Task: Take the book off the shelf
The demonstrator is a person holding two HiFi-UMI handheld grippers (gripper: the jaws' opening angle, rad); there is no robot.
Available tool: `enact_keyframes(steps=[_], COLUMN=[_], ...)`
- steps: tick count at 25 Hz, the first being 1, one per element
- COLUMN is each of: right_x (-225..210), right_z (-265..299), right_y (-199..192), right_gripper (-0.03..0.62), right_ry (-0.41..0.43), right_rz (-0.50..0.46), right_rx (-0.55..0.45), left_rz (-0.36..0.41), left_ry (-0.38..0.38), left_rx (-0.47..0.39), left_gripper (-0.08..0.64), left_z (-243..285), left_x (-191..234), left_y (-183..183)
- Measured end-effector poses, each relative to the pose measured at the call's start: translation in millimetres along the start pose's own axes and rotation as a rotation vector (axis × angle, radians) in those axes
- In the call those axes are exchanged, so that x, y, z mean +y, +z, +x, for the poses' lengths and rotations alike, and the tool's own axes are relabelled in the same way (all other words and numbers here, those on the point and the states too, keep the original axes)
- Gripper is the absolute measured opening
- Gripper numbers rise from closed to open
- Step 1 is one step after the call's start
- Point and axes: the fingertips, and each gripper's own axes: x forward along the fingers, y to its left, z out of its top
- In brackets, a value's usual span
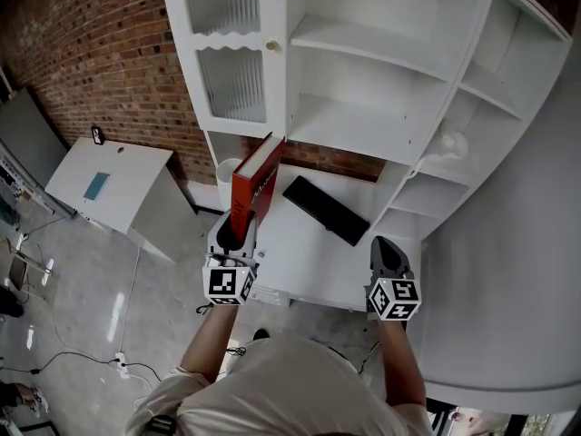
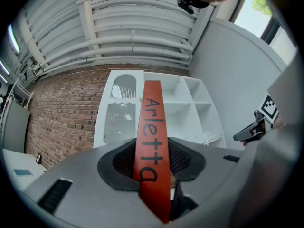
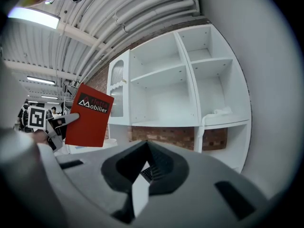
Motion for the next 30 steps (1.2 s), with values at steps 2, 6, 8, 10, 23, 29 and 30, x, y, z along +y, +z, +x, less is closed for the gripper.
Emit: enact_keyframes(steps=[2,6,8,10,23,29,30], right_x=[-2.1,-3.3,-4.4,-5.7,2.9,6.4,6.7], right_z=[-2.1,-4.0,-3.7,-3.8,0.8,1.4,1.5], right_y=[1.0,3.8,2.6,2.7,4.9,9.9,10.3], right_gripper=[0.003,0.003,0.003,0.003,0.002,0.003,0.003], right_ry=[-0.002,-0.008,-0.016,-0.022,-0.004,-0.002,-0.002], right_rz=[-0.007,-0.023,-0.018,-0.008,-0.007,-0.013,-0.014], right_rx=[-0.008,-0.021,-0.02,-0.022,-0.031,-0.037,-0.038], left_rz=[-0.015,-0.034,-0.029,-0.027,-0.031,-0.044,-0.046], left_ry=[0.008,0.004,-0.002,-0.005,-0.007,0.0,0.001], left_rx=[0.004,0.002,0.001,0.002,-0.015,-0.012,-0.013], left_gripper=[0.15,0.15,0.15,0.15,0.15,0.15,0.15], left_z=[-1.5,-2.8,-3.5,-3.7,-1.5,-3.7,-4.2], left_x=[0.6,-0.2,-0.8,-0.9,4.5,8.3,8.4], left_y=[-3.3,-6.4,-6.7,-6.8,-4.2,-5.8,-5.8])
